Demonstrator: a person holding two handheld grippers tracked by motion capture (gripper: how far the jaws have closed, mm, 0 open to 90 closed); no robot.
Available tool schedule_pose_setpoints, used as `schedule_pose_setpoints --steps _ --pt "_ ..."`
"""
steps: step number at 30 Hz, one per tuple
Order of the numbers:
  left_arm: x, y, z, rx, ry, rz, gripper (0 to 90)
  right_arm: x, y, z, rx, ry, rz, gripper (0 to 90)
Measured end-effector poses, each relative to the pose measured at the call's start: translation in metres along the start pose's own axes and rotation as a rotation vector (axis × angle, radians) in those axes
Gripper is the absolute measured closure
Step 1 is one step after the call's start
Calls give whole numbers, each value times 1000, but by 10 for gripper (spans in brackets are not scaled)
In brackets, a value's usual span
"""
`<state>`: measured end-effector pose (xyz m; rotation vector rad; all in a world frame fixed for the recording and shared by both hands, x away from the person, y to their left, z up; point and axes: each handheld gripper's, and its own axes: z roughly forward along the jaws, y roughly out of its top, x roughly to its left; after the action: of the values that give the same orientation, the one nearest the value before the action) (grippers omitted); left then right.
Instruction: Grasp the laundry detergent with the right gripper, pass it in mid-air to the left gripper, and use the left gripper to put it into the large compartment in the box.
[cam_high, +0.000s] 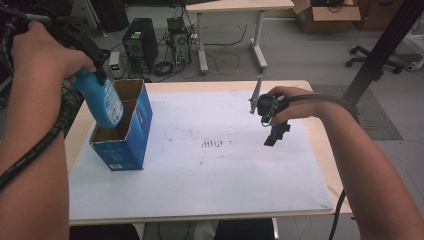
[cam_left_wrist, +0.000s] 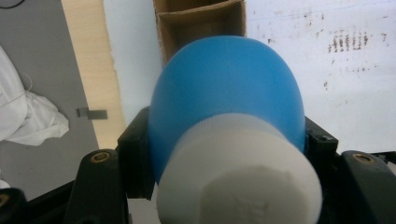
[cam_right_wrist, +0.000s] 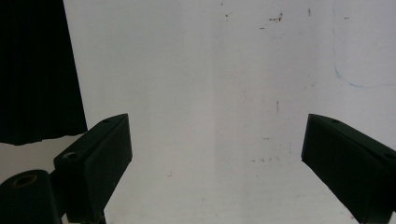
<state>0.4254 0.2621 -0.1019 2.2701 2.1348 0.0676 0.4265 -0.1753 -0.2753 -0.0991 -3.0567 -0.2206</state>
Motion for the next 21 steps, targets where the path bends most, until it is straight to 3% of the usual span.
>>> schedule_pose_setpoints --steps 10,21 --pt "3 1 22 12 15 -16 378 2 -2 -2 4 6 5 89" --pt "5 3 55 22 0 -14 379 3 0 -1 3 4 9 92"
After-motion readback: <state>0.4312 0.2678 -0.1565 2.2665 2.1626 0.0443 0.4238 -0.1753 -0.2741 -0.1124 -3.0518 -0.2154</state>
